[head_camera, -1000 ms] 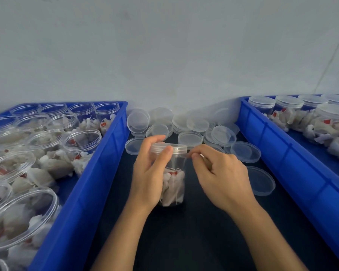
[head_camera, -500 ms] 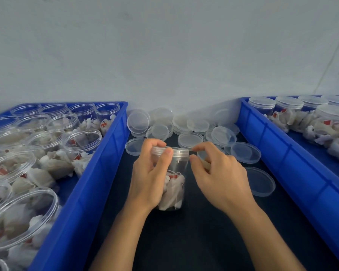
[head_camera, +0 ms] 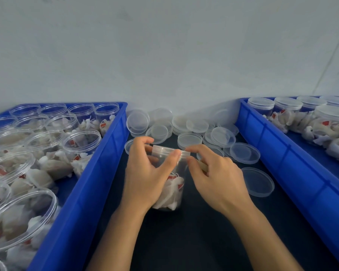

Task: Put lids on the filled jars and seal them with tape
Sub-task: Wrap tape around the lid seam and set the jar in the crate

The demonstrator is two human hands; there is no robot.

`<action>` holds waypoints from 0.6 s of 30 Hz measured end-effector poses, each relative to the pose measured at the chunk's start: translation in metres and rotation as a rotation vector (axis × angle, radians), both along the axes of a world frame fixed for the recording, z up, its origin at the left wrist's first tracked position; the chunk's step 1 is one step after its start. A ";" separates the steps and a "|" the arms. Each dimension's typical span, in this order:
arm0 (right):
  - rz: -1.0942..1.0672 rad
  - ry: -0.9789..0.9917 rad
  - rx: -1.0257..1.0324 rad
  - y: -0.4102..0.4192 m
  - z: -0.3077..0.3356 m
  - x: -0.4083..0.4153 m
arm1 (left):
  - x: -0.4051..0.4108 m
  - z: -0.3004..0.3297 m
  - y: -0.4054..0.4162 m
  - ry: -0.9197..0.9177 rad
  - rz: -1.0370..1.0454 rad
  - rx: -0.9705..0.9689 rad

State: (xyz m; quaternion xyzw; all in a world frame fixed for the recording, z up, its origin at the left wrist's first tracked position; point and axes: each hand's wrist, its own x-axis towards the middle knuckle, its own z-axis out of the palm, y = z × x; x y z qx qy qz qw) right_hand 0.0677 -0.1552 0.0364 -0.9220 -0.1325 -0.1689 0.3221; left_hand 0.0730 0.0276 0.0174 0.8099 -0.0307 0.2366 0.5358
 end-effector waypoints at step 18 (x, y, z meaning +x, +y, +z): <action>0.065 0.010 -0.045 -0.002 0.001 0.001 | 0.000 0.001 0.000 0.104 -0.055 0.022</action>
